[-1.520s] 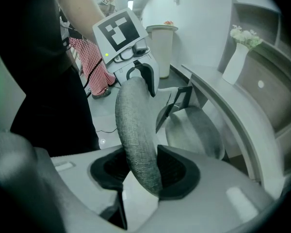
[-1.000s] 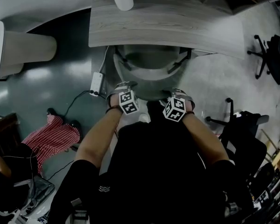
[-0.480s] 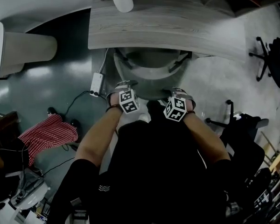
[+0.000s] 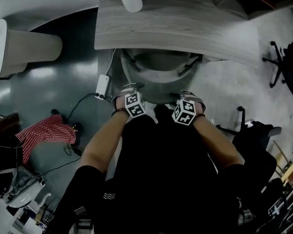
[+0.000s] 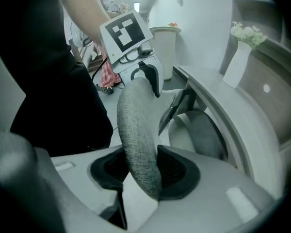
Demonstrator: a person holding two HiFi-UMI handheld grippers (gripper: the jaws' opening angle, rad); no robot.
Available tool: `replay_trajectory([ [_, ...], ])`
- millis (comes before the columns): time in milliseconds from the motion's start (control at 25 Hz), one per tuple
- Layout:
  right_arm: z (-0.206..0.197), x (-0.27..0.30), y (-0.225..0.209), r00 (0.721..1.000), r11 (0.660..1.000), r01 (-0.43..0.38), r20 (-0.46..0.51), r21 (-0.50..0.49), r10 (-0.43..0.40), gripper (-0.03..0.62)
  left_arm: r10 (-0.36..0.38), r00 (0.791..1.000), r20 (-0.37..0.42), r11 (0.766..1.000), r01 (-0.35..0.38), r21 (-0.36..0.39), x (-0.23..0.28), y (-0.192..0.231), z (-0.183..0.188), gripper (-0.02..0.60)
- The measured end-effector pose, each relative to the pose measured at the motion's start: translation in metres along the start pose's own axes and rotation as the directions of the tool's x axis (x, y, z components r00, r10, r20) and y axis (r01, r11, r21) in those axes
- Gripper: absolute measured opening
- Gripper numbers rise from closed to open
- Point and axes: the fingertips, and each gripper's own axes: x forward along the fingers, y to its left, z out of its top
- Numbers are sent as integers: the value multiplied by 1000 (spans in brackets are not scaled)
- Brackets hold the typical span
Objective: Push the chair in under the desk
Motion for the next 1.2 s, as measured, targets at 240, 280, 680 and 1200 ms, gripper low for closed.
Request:
replay_trajectory([
  [240, -1, -1, 5, 999, 999, -43, -6, 24, 43, 169, 30, 999, 17, 999, -29, -27, -10, -4, 0, 261],
  [280, 0, -2, 6, 999, 998, -51, -6, 32, 51, 173, 42, 999, 20, 999, -42, -30, -13, -5, 0, 261],
  [680, 5, -41, 9, 996, 980, -54, 73, 190, 41, 179, 140, 989, 56, 978, -129, -166, -56, -9, 0, 261],
  [1200, 30, -106, -38, 932, 914, 126, 270, 385, -243, 176, 300, 922, 245, 901, -189, -391, -112, 9, 14, 184],
])
